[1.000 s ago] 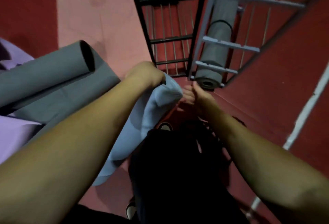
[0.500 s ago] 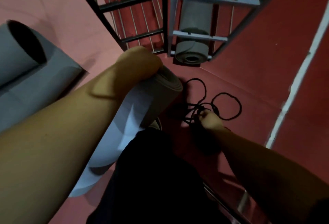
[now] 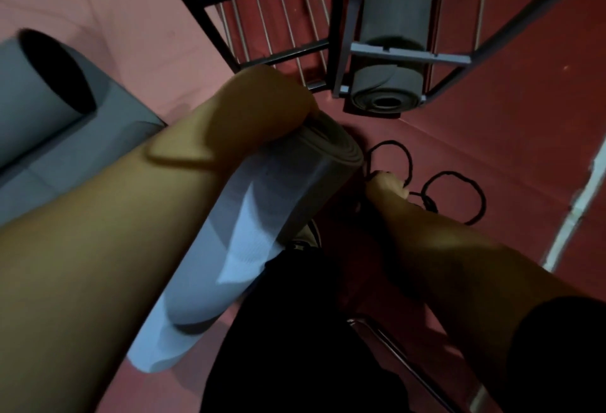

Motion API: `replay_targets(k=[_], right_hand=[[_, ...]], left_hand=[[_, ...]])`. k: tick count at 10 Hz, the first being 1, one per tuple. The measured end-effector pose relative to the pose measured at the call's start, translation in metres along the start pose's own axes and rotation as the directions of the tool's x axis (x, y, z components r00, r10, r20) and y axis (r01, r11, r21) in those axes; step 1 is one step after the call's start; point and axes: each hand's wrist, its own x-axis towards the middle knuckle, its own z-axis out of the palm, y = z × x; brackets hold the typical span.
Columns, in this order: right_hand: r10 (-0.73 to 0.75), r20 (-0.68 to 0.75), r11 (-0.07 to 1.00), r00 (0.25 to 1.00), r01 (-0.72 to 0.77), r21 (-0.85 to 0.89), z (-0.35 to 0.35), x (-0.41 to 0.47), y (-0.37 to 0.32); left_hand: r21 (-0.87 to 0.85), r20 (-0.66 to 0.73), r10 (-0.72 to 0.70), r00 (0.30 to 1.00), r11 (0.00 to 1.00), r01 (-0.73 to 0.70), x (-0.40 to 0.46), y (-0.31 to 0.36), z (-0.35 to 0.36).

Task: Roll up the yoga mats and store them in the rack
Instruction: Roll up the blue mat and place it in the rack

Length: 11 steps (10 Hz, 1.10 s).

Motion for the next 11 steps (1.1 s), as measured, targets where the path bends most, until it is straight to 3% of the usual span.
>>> replay_targets(k=[2, 4, 5, 6, 7, 8, 10, 11], right_hand=[[-0.065, -0.091, 0.929, 0.994, 0.094, 0.358, -0.031, -0.031, -0.001], [-0.216, -0.241, 0.801, 0.946, 0.312, 0.51, -0.081, -0.098, 0.006], [-0.325, -0.319, 0.691, 0.89, 0.454, 0.562, -0.101, -0.145, 0.008], [-0.49, -0.331, 0.645, 0.807, 0.591, 0.484, -0.125, -0.201, 0.001], [-0.658, -0.345, 0.571, 0.669, 0.743, 0.35, -0.153, -0.269, -0.015], [-0.791, -0.359, 0.427, 0.496, 0.867, 0.256, -0.168, -0.339, -0.034], [-0.933, -0.321, 0.131, 0.162, 0.985, 0.115, -0.159, -0.481, -0.08], [-0.953, -0.294, 0.068, 0.075, 0.997, 0.033, -0.14, -0.535, -0.096]], left_hand=[[-0.133, -0.072, -0.017, 0.997, 0.991, 0.008, -0.008, -0.021, -0.023], [-0.091, -0.121, -0.017, 0.992, 0.996, 0.006, -0.084, -0.03, -0.056], [-0.199, -0.166, -0.065, 0.984, 0.98, 0.031, -0.127, -0.044, -0.071], [-0.341, -0.183, -0.109, 0.977, 0.939, 0.041, -0.172, -0.068, -0.081], [-0.41, -0.249, -0.135, 0.959, 0.912, 0.022, -0.228, -0.095, -0.092], [-0.448, -0.326, -0.178, 0.929, 0.894, 0.014, -0.285, -0.123, -0.093], [-0.542, -0.531, -0.278, 0.8, 0.838, -0.068, -0.376, -0.185, -0.081], [-0.579, -0.57, -0.298, 0.766, 0.807, -0.117, -0.406, -0.207, -0.072]])
